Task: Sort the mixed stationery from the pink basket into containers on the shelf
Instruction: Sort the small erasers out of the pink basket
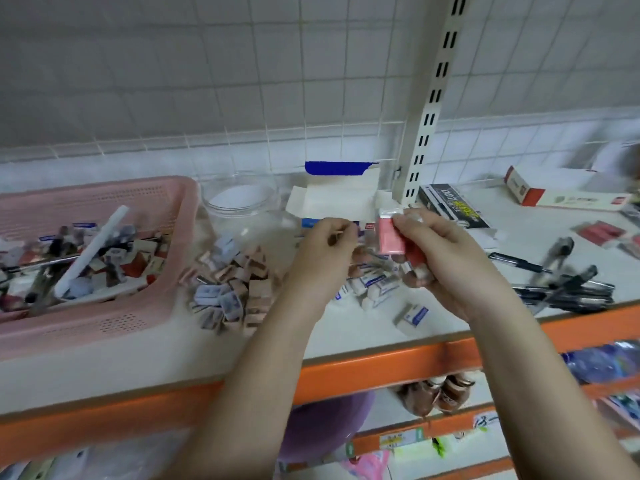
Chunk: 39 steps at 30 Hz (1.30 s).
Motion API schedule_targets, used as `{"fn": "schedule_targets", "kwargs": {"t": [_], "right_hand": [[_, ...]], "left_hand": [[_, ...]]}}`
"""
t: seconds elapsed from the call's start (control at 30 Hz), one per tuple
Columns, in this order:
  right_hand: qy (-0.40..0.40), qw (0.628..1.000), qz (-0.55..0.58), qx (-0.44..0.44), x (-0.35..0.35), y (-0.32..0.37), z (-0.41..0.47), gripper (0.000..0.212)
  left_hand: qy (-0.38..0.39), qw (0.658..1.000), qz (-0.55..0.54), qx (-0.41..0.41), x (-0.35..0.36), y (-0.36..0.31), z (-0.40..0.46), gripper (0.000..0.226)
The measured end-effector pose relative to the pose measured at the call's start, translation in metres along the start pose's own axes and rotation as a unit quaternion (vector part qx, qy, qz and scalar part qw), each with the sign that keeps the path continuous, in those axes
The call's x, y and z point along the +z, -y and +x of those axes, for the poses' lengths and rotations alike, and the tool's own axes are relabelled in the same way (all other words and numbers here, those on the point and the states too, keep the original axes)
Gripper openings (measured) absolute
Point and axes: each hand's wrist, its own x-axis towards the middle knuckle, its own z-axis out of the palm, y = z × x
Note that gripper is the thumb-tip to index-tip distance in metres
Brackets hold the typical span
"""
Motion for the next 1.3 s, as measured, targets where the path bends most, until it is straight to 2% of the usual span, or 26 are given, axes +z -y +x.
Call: {"fn": "schedule_targets", "kwargs": {"t": [0.03, 0.1, 0.17, 0.2, 0.23, 0.27, 0.3, 0.33, 0.4, 0.47, 0.5, 0.57, 0.6, 0.63, 0.7, 0.77, 0.8, 0.83, 0.87, 0.93, 0.97, 1.0, 1.03, 1.13, 1.23, 1.3], "right_hand": [[-0.021, 1.000, 0.008, -0.004, -0.001, 0.000, 0.001, 0.023], [-0.076, 0.997, 0.022, -0.008, -0.004, 0.001, 0.008, 0.016], [-0.099, 0.995, 0.005, -0.028, -0.005, 0.000, 0.017, 0.018], [-0.098, 0.994, -0.009, -0.045, -0.002, 0.000, 0.021, 0.023], [-0.091, 0.994, -0.025, -0.060, 0.002, 0.000, 0.024, 0.027], [-0.079, 0.994, -0.041, -0.071, 0.006, 0.000, 0.027, 0.028], [-0.064, 0.993, -0.055, -0.077, 0.011, 0.001, 0.029, 0.027], [-0.051, 0.994, -0.057, -0.078, 0.016, 0.000, 0.032, 0.025], [-0.023, 0.998, 0.030, -0.041, 0.026, 0.002, 0.036, 0.021], [0.007, 0.993, 0.119, -0.011, 0.037, 0.003, 0.038, 0.019], [0.011, 0.993, 0.113, -0.011, 0.041, 0.002, 0.039, 0.018], [0.001, 0.998, 0.002, -0.056, 0.046, 0.003, 0.041, 0.018], [-0.016, 0.991, -0.086, -0.102, 0.044, 0.005, 0.042, 0.018], [-0.040, 0.971, -0.178, -0.155, 0.041, 0.007, 0.044, 0.016], [-0.057, 0.916, -0.349, -0.188, 0.028, 0.006, 0.052, 0.010], [-0.003, 0.868, -0.484, -0.112, 0.017, 0.000, 0.058, 0.025], [0.019, 0.859, -0.505, -0.081, 0.011, -0.004, 0.059, 0.031], [0.025, 0.869, -0.488, -0.074, 0.007, -0.006, 0.058, 0.032], [0.025, 0.899, -0.431, -0.076, 0.002, -0.005, 0.053, 0.030], [0.061, 0.967, -0.243, -0.047, -0.004, 0.007, 0.037, 0.026], [0.092, 0.984, -0.148, -0.021, -0.012, 0.012, 0.028, 0.027], [0.103, 0.992, -0.077, -0.019, -0.021, 0.015, 0.020, 0.029], [0.081, 0.996, -0.027, -0.041, -0.034, 0.017, 0.013, 0.028], [-0.071, 0.989, 0.053, -0.116, -0.094, 0.026, 0.002, 0.019], [-0.135, 0.980, 0.029, -0.142, -0.173, 0.043, -0.009, 0.013], [-0.140, 0.979, -0.010, -0.145, -0.224, 0.055, -0.014, 0.009]], "left_hand": [[0.006, 0.995, 0.097, 0.036, 0.004, 0.006, 0.004, 0.009], [-0.005, 0.958, 0.268, 0.104, 0.005, 0.017, 0.012, 0.007], [-0.061, 0.939, 0.307, 0.145, 0.007, 0.017, 0.012, 0.019], [-0.086, 0.950, 0.257, 0.153, 0.008, 0.014, 0.012, 0.025], [-0.076, 0.974, 0.154, 0.145, 0.008, 0.007, 0.010, 0.030], [-0.026, 0.993, 0.029, 0.108, 0.009, -0.001, 0.008, 0.032], [0.026, 0.995, -0.061, 0.072, 0.008, -0.007, 0.007, 0.032], [0.051, 0.993, -0.083, 0.066, 0.007, -0.009, 0.007, 0.031], [0.019, 0.995, -0.077, 0.068, 0.005, -0.007, 0.010, 0.028], [-0.029, 0.989, -0.145, 0.007, 0.006, -0.001, 0.012, 0.024], [-0.024, 0.976, -0.210, -0.048, 0.007, 0.000, 0.011, 0.025], [-0.020, 0.920, -0.359, -0.155, 0.004, -0.002, 0.009, 0.025], [-0.041, 0.893, -0.411, -0.180, 0.000, -0.001, 0.010, 0.022], [-0.076, 0.879, -0.432, -0.187, -0.006, 0.000, 0.012, 0.020], [-0.145, 0.899, -0.379, -0.166, -0.019, -0.001, 0.013, 0.018], [-0.192, 0.948, -0.231, -0.108, -0.030, -0.003, 0.014, 0.015], [-0.205, 0.969, -0.122, -0.069, -0.033, -0.005, 0.013, 0.015], [-0.200, 0.980, -0.013, -0.017, -0.032, -0.010, 0.012, 0.015], [-0.183, 0.980, 0.071, 0.039, -0.026, -0.016, 0.011, 0.015], [-0.147, 0.968, 0.154, 0.130, -0.003, -0.030, 0.007, 0.011], [-0.130, 0.965, 0.162, 0.159, 0.017, -0.035, 0.008, 0.009], [-0.113, 0.964, 0.157, 0.181, 0.039, -0.040, 0.008, 0.007], [-0.096, 0.965, 0.148, 0.195, 0.063, -0.045, 0.010, 0.006], [-0.020, 0.973, 0.092, 0.212, 0.139, -0.057, 0.018, 0.007], [0.056, 0.965, 0.074, 0.246, 0.217, -0.068, 0.023, 0.008], [0.064, 0.962, 0.077, 0.255, 0.267, -0.072, 0.028, 0.012]]}}
